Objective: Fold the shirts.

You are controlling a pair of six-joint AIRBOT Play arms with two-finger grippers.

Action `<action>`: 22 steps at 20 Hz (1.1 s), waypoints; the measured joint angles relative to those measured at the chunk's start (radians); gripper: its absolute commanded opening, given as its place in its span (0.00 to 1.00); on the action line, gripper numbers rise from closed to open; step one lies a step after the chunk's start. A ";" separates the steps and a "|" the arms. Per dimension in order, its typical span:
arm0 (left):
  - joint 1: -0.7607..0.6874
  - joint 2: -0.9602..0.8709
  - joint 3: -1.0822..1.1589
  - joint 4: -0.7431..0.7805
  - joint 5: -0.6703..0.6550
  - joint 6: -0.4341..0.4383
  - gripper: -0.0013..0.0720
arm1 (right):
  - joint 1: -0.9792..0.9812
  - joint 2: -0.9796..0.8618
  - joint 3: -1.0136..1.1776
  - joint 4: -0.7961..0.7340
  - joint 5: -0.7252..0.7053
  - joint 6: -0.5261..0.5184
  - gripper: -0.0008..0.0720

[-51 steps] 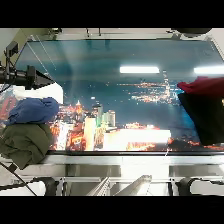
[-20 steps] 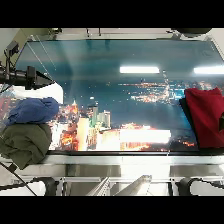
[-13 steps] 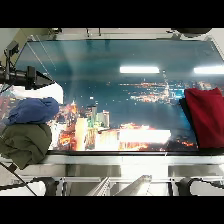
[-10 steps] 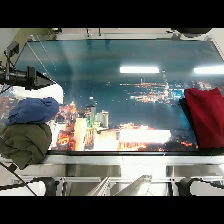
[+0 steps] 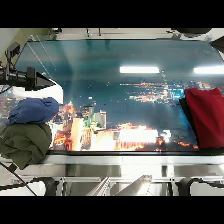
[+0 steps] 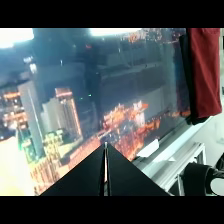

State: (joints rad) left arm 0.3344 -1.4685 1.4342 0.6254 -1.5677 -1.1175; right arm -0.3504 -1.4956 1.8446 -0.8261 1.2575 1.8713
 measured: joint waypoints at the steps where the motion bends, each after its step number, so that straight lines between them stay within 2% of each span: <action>1: 0.000 0.002 -0.003 -0.002 -0.011 -0.007 0.02 | 0.019 -0.005 -0.002 0.020 0.005 -0.030 0.03; 6: -0.003 0.133 -0.181 -0.072 -0.018 0.005 0.02 | 0.187 0.060 -0.173 0.014 0.084 -0.187 0.04; 11: -0.029 0.397 -0.528 -0.109 0.003 0.026 0.02 | 0.386 0.252 -0.557 -0.096 -0.038 -0.273 0.04; 16: -0.039 0.613 -0.761 -0.119 0.036 0.026 0.02 | 0.439 0.320 -0.708 -0.131 -0.079 -0.304 0.04; 22: 0.002 0.746 -0.852 -0.122 0.058 0.019 0.02 | 0.450 0.333 -0.737 -0.111 -0.077 -0.313 0.04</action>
State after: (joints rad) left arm 0.3367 -0.7227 0.5819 0.5037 -1.5101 -1.0981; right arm 0.0994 -1.1629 1.1076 -0.9371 1.1805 1.5581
